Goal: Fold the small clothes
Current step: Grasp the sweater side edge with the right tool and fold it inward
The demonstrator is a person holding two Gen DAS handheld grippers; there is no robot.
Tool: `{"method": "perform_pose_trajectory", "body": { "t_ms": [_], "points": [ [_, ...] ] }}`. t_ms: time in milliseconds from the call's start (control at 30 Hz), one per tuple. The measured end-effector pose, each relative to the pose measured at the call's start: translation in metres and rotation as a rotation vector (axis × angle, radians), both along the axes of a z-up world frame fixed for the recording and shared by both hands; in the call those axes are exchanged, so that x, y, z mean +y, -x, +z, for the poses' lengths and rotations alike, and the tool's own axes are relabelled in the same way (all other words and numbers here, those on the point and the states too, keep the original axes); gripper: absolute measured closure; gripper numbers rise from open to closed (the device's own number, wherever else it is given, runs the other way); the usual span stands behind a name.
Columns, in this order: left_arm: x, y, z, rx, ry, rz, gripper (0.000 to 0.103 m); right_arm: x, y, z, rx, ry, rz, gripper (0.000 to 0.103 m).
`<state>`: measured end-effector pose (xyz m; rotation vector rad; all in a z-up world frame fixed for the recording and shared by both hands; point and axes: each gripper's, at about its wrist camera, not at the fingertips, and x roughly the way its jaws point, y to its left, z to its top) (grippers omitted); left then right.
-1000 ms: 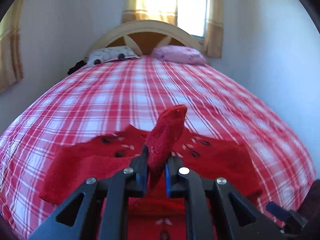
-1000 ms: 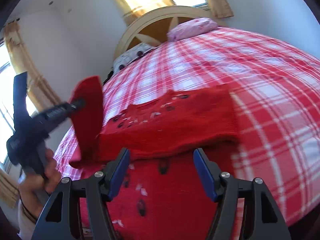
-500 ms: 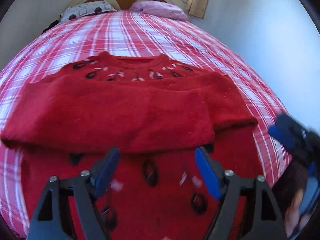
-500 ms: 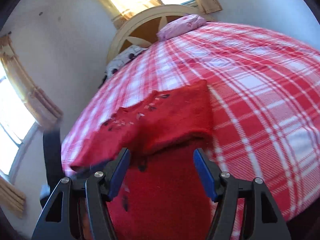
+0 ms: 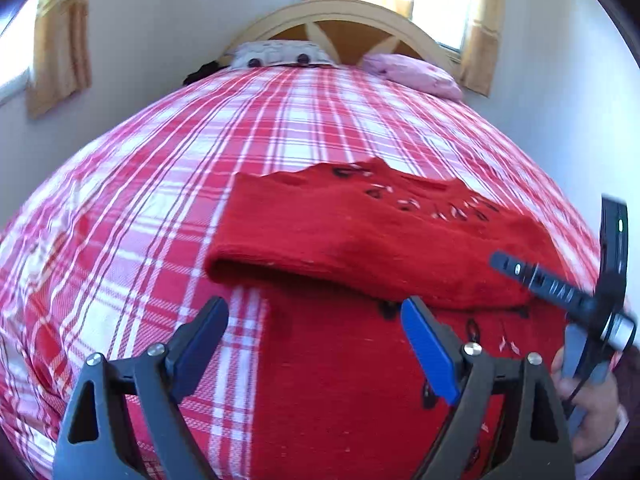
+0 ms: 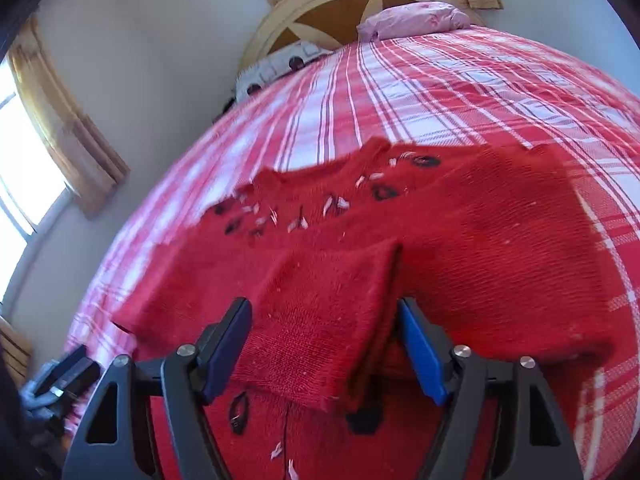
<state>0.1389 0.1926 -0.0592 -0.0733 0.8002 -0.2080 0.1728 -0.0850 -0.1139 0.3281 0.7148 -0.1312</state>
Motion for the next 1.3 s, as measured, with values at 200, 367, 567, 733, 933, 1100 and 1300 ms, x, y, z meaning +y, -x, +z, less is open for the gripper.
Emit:
{"method": "perform_pose_trajectory", "body": {
  "t_ms": [200, 367, 567, 733, 933, 1100, 1300],
  "points": [
    [0.023, -0.002, -0.003, 0.021, 0.049, 0.064, 0.012, 0.015, -0.011, 0.001, 0.047, 0.092, 0.042, 0.092],
    [0.035, -0.007, 0.005, -0.002, 0.063, 0.105, 0.012, 0.025, -0.010, 0.060, -0.073, 0.174, 0.129, 0.093],
    [0.034, -0.008, 0.011, -0.021, 0.070, 0.105, 0.012, 0.007, -0.005, 0.134, -0.226, 0.186, 0.157, 0.093],
    [0.018, -0.009, 0.003, -0.017, 0.050, 0.065, 0.012, -0.019, 0.005, 0.148, -0.270, 0.149, 0.145, 0.093],
    [-0.016, -0.017, -0.010, -0.012, 0.007, 0.046, 0.012, -0.006, -0.009, 0.152, -0.261, 0.117, 0.192, 0.093],
    [-0.036, -0.042, -0.022, -0.014, -0.051, 0.134, 0.012, 0.022, -0.018, 0.190, -0.321, 0.123, 0.263, 0.093],
    [-0.039, -0.068, -0.032, 0.005, -0.059, 0.247, 0.012, 0.049, -0.020, 0.240, -0.416, 0.103, 0.336, 0.093]
  ]
}}
